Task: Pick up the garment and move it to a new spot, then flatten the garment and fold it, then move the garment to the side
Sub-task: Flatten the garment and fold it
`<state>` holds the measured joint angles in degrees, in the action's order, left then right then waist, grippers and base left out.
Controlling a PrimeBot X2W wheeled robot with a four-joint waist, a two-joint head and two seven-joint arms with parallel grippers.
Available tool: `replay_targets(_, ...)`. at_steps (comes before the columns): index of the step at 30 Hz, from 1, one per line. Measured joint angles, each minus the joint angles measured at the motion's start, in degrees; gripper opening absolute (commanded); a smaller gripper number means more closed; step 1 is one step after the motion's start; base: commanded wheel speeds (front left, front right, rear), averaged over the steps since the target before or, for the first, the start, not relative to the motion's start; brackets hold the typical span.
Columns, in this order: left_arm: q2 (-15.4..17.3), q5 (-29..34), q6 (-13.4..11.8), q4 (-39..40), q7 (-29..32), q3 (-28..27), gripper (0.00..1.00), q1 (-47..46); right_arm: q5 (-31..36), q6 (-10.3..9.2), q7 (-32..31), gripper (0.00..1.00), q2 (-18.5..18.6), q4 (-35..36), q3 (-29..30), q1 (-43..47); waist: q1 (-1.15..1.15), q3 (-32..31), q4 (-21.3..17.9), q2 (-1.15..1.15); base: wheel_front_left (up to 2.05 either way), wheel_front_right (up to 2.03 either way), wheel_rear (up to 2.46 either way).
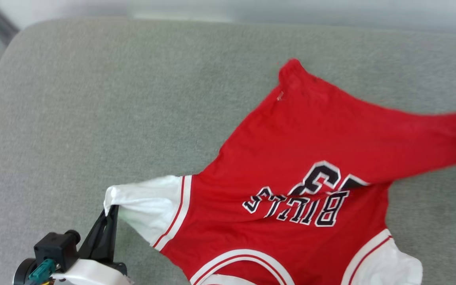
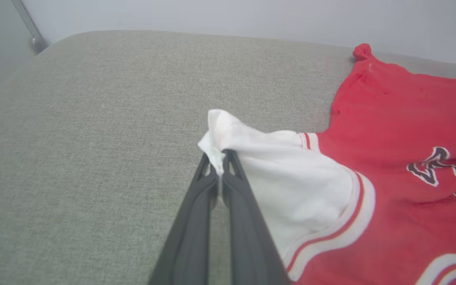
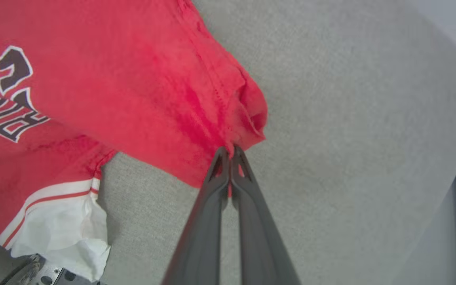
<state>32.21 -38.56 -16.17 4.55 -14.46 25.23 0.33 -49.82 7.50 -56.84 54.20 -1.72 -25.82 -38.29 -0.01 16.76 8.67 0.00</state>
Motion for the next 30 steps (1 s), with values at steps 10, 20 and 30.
replay_targets(10,1.33,-0.99,-0.74,0.34,0.15,-0.81,0.00,3.16,-4.72,0.00,7.86,0.00,3.64,3.78,5.86,31.92,0.00,-4.54,-5.26,0.00,0.00,0.00,0.00)
replay_targets(20,1.16,-1.05,-0.38,-0.80,0.15,-0.34,0.00,3.14,-2.70,0.00,14.71,0.47,-4.16,1.94,12.80,49.15,0.00,-4.24,-5.82,0.00,0.00,0.00,0.00)
replay_targets(30,1.18,-0.94,-0.03,-1.01,0.25,0.14,0.00,2.40,0.49,0.00,13.92,1.00,-3.02,13.26,22.64,39.83,0.01,-4.18,-5.31,0.00,0.00,0.00,0.00)
